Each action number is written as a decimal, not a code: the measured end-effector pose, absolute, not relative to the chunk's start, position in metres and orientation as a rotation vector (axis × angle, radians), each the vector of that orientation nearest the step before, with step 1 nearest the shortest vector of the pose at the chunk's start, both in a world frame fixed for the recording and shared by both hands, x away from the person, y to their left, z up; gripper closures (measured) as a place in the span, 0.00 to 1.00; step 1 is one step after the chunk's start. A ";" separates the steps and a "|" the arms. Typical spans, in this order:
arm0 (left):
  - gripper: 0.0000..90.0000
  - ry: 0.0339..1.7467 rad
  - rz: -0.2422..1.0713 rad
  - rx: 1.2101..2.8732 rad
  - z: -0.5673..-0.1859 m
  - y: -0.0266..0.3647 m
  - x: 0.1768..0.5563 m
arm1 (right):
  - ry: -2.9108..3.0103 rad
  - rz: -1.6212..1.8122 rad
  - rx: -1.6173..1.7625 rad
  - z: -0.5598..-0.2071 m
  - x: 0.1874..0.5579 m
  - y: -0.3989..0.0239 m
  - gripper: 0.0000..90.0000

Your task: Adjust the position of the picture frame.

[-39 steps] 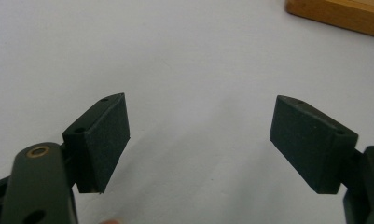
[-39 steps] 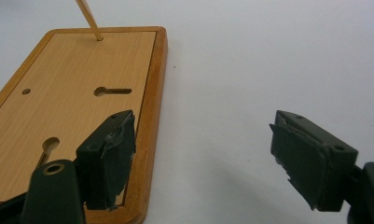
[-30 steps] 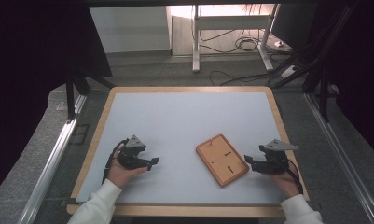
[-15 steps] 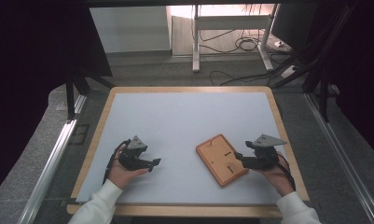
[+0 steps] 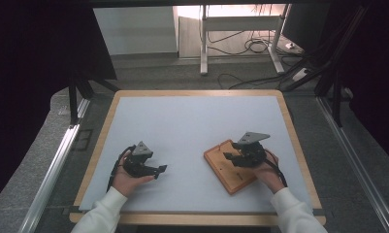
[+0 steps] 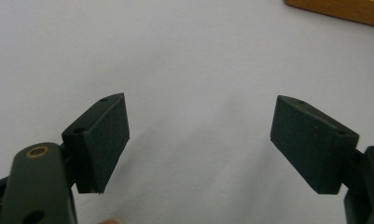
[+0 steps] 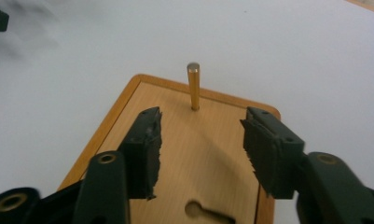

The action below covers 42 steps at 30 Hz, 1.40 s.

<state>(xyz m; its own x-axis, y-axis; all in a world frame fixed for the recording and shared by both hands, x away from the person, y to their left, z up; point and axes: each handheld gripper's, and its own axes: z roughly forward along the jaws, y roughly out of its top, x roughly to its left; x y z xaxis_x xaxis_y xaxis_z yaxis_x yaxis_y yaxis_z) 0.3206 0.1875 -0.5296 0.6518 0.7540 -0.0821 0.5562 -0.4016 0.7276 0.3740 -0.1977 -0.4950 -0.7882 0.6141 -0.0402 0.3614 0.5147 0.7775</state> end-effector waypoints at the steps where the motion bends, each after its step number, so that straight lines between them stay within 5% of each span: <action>1: 0.22 1.011 0.335 2.115 -0.530 0.188 0.321 | 2.455 1.154 0.816 -0.495 0.377 -0.195 0.57; 12: 0.22 1.013 0.328 2.119 -0.531 0.187 0.321 | 2.524 1.085 0.773 -0.507 0.398 -0.168 0.70; 21: 0.22 1.009 0.326 2.120 -0.531 0.187 0.322 | 2.534 1.078 0.741 -0.510 0.404 -0.163 0.93; 42: 0.22 1.001 0.328 2.125 -0.531 0.187 0.323 | 2.542 0.998 0.743 -0.496 0.394 -0.151 0.95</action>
